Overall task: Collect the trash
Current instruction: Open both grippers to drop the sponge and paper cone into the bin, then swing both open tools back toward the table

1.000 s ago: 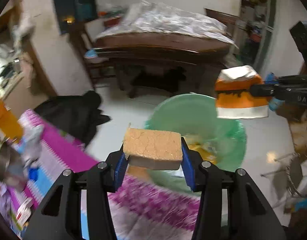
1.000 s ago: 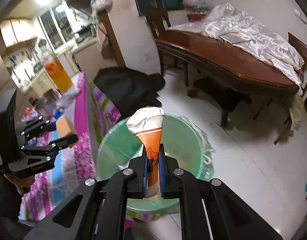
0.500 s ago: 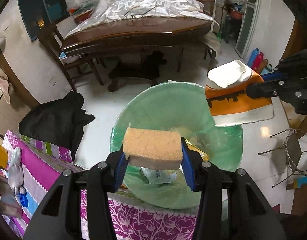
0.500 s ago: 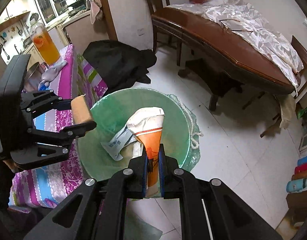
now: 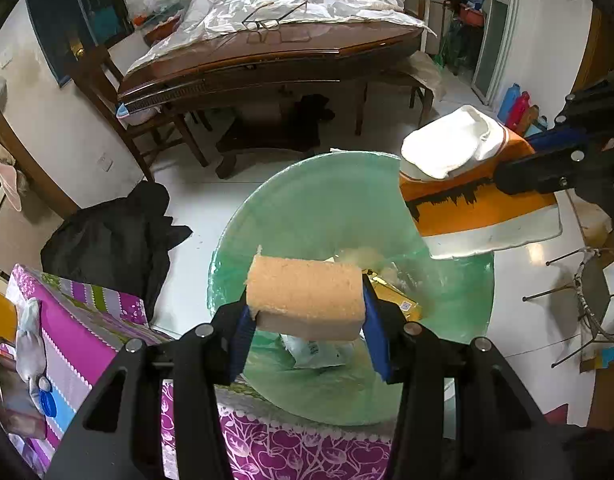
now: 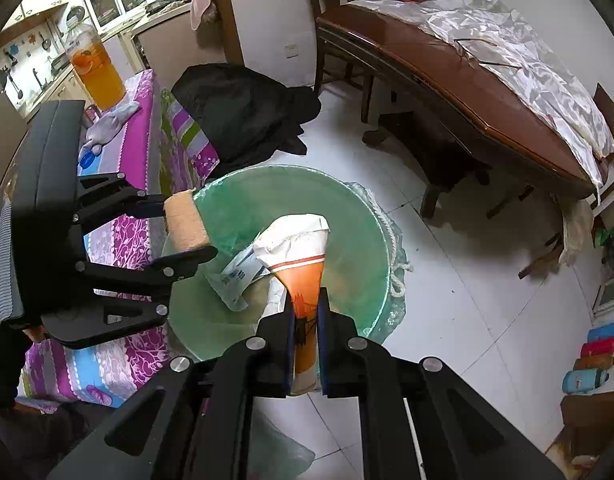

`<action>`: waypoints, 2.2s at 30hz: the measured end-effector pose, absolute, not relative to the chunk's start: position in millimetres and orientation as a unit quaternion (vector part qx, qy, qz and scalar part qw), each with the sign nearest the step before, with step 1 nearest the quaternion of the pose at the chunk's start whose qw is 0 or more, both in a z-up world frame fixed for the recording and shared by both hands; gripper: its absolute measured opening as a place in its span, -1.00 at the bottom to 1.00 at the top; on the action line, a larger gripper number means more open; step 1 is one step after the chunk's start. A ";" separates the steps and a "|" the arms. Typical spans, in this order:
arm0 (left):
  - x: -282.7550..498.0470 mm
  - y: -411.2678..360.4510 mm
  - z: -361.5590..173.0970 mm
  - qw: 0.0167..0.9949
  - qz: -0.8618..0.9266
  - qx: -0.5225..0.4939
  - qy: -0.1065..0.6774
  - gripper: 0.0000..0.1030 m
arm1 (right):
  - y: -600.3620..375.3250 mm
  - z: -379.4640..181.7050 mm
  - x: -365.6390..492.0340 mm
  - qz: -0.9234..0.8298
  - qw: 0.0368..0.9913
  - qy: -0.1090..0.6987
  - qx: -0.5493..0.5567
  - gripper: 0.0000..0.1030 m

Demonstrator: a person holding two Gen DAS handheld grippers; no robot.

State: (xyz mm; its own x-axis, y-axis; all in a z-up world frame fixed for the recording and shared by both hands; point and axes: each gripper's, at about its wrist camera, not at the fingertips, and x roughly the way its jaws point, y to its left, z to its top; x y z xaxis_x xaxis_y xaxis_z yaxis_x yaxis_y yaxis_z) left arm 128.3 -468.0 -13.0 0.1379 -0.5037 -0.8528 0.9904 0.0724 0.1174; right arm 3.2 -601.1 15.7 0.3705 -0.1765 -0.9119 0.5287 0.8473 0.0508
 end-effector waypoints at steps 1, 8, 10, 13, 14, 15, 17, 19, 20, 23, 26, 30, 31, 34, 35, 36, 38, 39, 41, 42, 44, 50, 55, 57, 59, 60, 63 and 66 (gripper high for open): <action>126.9 -468.1 -13.3 0.656 -0.569 0.374 0.326 -0.11 | -600.6 15.5 3.8 -0.217 0.810 0.518 0.169 -0.80; 124.2 -469.6 -12.9 0.660 -0.562 0.378 0.324 -0.08 | -604.0 13.7 5.1 -0.217 0.808 0.521 0.170 -0.80; 126.0 -470.9 -12.4 0.666 -0.556 0.375 0.326 0.24 | -604.5 13.2 5.6 -0.210 0.810 0.520 0.172 -0.80; 129.5 -469.5 -11.4 0.672 -0.554 0.367 0.327 0.37 | -608.4 12.4 4.6 -0.210 0.812 0.513 0.183 -0.42; 130.1 -469.1 -11.6 0.672 -0.554 0.368 0.327 0.37 | -608.6 11.9 4.5 -0.212 0.813 0.512 0.180 -0.42; 128.7 -469.7 -11.9 0.673 -0.551 0.370 0.327 0.37 | -609.0 11.4 4.5 -0.214 0.813 0.512 0.179 -0.42; 129.0 -469.0 -12.9 0.674 -0.548 0.373 0.325 0.37 | -609.4 9.0 3.6 -0.213 0.812 0.512 0.182 -0.42; 128.0 -467.9 -14.7 0.675 -0.548 0.374 0.324 0.37 | -609.0 7.1 2.7 -0.215 0.811 0.513 0.180 -0.42; 128.1 -467.3 -15.3 0.675 -0.548 0.373 0.325 0.37 | -608.4 6.1 2.5 -0.217 0.811 0.514 0.178 -0.42; 127.9 -466.0 -17.4 0.675 -0.549 0.364 0.333 0.37 | -606.2 1.6 1.7 -0.213 0.811 0.515 0.180 -0.42; 124.6 -463.6 -21.2 0.681 -0.539 0.375 0.325 0.37 | -605.1 -3.9 2.1 -0.212 0.809 0.519 0.178 -0.42; 119.4 -458.0 -20.0 0.694 -0.527 0.375 0.316 0.37 | -602.2 -10.1 2.5 -0.215 0.807 0.520 0.178 -0.42; 118.6 -455.1 -18.2 0.698 -0.526 0.371 0.313 0.37 | -600.7 -11.4 1.9 -0.214 0.808 0.519 0.179 -0.42; 114.9 -447.5 -13.8 0.714 -0.518 0.365 0.299 0.37 | -598.5 -14.3 -0.4 -0.218 0.811 0.510 0.183 -0.40; 112.9 -443.3 -12.0 0.721 -0.514 0.363 0.291 0.37 | -596.7 -14.2 -0.8 -0.225 0.814 0.504 0.179 -0.39; 111.8 -440.6 -10.8 0.725 -0.513 0.361 0.285 0.37 | -594.4 -13.9 -1.3 -0.231 0.819 0.495 0.176 -0.34; 110.6 -432.8 -7.5 0.735 -0.511 0.354 0.270 0.37 | -591.0 -13.7 -3.0 -0.237 0.826 0.479 0.178 -0.29; 110.0 -426.8 -5.4 0.742 -0.510 0.347 0.264 0.37 | -588.8 -12.9 -4.7 -0.243 0.832 0.465 0.181 -0.28; 111.7 -414.3 -1.6 0.751 -0.510 0.329 0.261 0.37 | -585.4 -10.3 -9.0 -0.254 0.843 0.435 0.187 -0.17; 113.4 -409.5 0.3 0.756 -0.507 0.322 0.261 0.37 | -582.6 -9.9 -10.9 -0.258 0.849 0.420 0.192 -0.04; 117.8 -395.2 4.8 0.773 -0.497 0.299 0.258 0.37 | -575.0 -7.8 -15.9 -0.260 0.861 0.386 0.203 0.17; 127.7 -350.5 15.8 0.802 -0.482 0.244 0.256 0.59 | -550.2 0.1 -30.6 -0.230 0.899 0.284 0.242 0.88; 135.3 -311.6 25.4 0.833 -0.461 0.188 0.240 0.78 | -530.5 5.3 -35.9 -0.199 0.916 0.224 0.266 0.90; 138.9 -294.9 26.3 0.841 -0.450 0.172 0.247 0.79 | -523.7 6.6 -34.2 -0.176 0.919 0.213 0.282 0.90; 140.5 -276.3 23.4 0.850 -0.430 0.171 0.252 0.80 | -511.9 6.8 -29.8 -0.138 0.924 0.197 0.299 0.90; 139.9 -266.5 20.4 0.859 -0.415 0.170 0.246 0.80 | -505.0 6.0 -27.7 -0.120 0.926 0.192 0.303 0.90; 135.6 -227.4 15.0 0.885 -0.370 0.174 0.225 0.89 | -482.1 3.1 -18.0 -0.079 0.930 0.184 0.307 0.90; 135.0 -179.8 6.2 0.894 -0.332 0.167 0.250 0.89 | -459.6 -1.6 -2.0 -0.045 0.931 0.190 0.309 0.90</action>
